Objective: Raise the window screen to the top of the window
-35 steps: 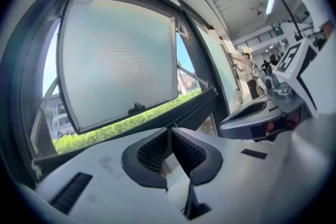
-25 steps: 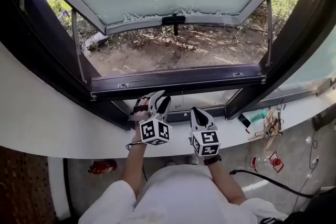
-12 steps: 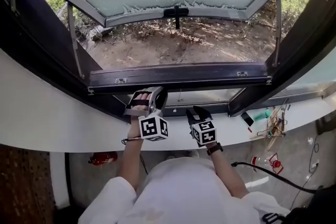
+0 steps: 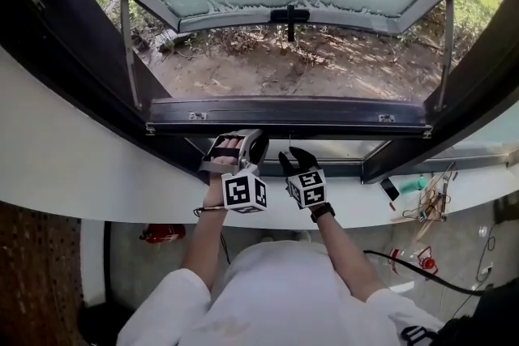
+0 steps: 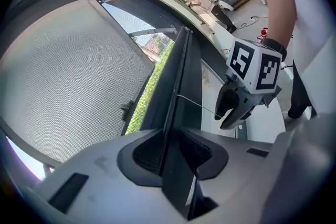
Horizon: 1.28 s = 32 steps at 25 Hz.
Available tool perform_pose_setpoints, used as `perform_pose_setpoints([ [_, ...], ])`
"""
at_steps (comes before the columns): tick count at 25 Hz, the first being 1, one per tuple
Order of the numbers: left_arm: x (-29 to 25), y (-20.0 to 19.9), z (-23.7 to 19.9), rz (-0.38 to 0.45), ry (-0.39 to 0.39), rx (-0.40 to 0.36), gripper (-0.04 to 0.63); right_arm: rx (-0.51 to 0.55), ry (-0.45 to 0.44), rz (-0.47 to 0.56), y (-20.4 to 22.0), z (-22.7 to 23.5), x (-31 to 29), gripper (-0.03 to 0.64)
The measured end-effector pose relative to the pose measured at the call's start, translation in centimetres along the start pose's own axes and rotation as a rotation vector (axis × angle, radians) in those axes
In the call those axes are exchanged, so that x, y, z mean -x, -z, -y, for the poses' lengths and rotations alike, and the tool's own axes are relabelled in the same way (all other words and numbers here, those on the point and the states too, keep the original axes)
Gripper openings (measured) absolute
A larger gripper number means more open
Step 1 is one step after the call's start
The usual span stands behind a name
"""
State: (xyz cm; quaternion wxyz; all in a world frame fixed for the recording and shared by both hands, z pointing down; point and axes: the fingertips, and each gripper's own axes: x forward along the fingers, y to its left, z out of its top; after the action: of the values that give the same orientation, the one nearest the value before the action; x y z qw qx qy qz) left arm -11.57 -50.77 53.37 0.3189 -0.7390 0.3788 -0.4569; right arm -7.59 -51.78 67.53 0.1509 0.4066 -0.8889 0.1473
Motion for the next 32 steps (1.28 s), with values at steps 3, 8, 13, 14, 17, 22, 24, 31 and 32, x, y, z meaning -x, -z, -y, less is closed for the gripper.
perform_pose_setpoints([
  [3, 0.0, 0.0, 0.0, 0.001, -0.002, 0.004, 0.095, 0.003, -0.014, -0.036, 0.9, -0.5, -0.2, 0.121],
  [8, 0.1, 0.1, 0.0, 0.006, -0.005, 0.002, 0.095, 0.071, -0.074, -0.008, 1.8, -2.1, 0.5, 0.002],
  [13, 0.1, 0.2, 0.0, 0.014, -0.012, 0.004, 0.095, 0.014, -0.071, 0.028, 2.4, -1.7, 1.5, 0.002],
  [14, 0.1, 0.2, 0.0, 0.017, -0.012, 0.005, 0.095, 0.011, -0.061, 0.032, 2.5, -1.4, 1.9, 0.002],
  [17, 0.1, 0.2, 0.0, 0.027, -0.013, 0.013, 0.095, 0.0, -0.032, 0.049, 2.8, -0.6, 2.9, 0.002],
  [22, 0.2, 0.1, -0.1, 0.038, -0.025, 0.028, 0.095, -0.002, -0.025, 0.069, 3.0, -0.9, 3.8, 0.002],
  [24, 0.2, 0.1, -0.1, 0.042, -0.024, 0.03, 0.095, -0.003, -0.022, 0.072, 3.2, -1.3, 4.1, 0.002],
  [31, 0.3, 0.1, -0.2, 0.061, -0.034, 0.049, 0.092, -0.012, 0.008, 0.08, 4.0, -1.6, 5.7, 0.002],
  [32, 0.3, 0.1, -0.2, 0.061, -0.035, 0.049, 0.092, -0.012, 0.014, 0.074, 4.1, -1.5, 5.9, 0.002],
])
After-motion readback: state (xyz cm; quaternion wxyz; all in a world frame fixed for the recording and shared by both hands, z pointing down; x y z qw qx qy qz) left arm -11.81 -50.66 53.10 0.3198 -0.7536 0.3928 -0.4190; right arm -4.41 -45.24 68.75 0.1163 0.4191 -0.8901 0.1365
